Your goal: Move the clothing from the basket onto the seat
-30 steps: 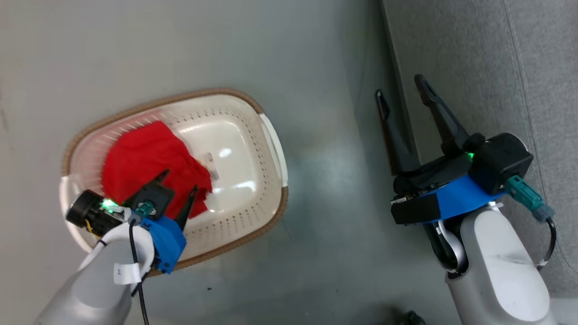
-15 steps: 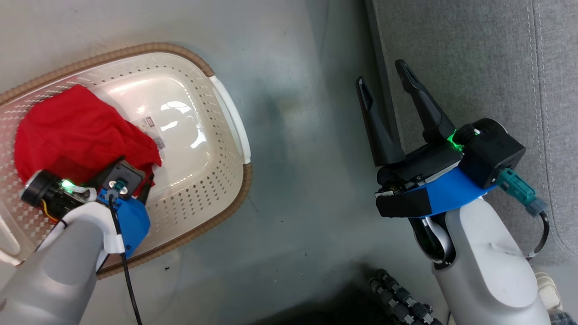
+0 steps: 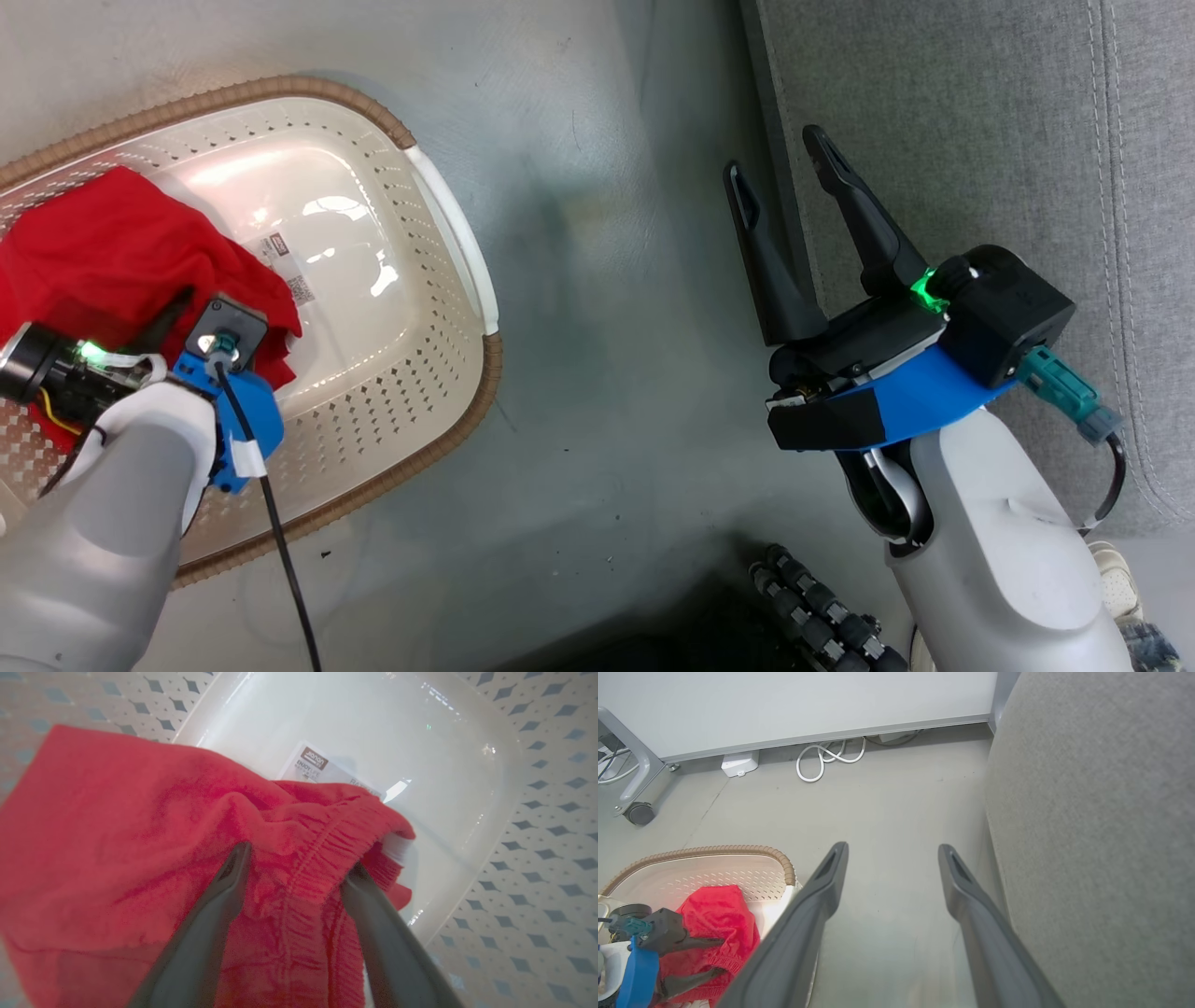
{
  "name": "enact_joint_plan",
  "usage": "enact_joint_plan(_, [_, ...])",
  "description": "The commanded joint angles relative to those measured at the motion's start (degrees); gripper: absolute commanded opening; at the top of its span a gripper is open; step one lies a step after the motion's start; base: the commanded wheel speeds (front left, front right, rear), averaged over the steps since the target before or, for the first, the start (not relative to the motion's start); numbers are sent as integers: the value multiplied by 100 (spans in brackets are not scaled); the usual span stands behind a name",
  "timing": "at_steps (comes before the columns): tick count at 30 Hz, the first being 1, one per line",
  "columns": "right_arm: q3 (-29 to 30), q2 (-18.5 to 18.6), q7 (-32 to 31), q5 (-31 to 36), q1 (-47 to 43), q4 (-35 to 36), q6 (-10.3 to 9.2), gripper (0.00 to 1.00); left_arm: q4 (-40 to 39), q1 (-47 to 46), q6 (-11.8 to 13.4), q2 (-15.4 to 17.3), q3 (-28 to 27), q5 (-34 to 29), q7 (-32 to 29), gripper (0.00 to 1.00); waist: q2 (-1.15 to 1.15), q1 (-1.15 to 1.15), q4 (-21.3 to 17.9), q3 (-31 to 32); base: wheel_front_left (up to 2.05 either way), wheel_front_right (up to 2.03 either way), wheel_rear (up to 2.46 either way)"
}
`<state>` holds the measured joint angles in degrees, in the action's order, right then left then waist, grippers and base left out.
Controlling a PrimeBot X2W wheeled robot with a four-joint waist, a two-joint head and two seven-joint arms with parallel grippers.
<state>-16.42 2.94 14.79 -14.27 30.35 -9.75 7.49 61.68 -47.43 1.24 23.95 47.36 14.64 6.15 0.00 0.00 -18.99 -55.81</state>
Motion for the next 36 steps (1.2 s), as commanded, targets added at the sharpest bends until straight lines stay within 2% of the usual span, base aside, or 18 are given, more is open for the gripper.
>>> enact_joint_plan(1, [4, -9, 39, -32, 77, -9, 1, 100, -6, -100, 33, -11, -7, 22, 15, 0, 0, 0, 2, 5, 0, 0, 0])
enact_joint_plan(24, [-12, -9, 47, 33, 130, -131, 1, 100, 62, -111, -169, -167, 73, 300, 48, 0, 0, 0, 89, 195, 0, 0, 0])
enact_joint_plan(29, [-35, -9, 48, 97, 153, -221, 1, 100, 164, 27, -186, -328, 47, 420, 173, 0, 0, 0, 185, 540, 0, 0, 0])
enact_joint_plan(36, [-42, -7, 25, 160, -35, -437, 1, 100, 337, 338, -321, -685, 197, 479, 428, 0, 0, 0, 409, 1447, 0, 0, 0])
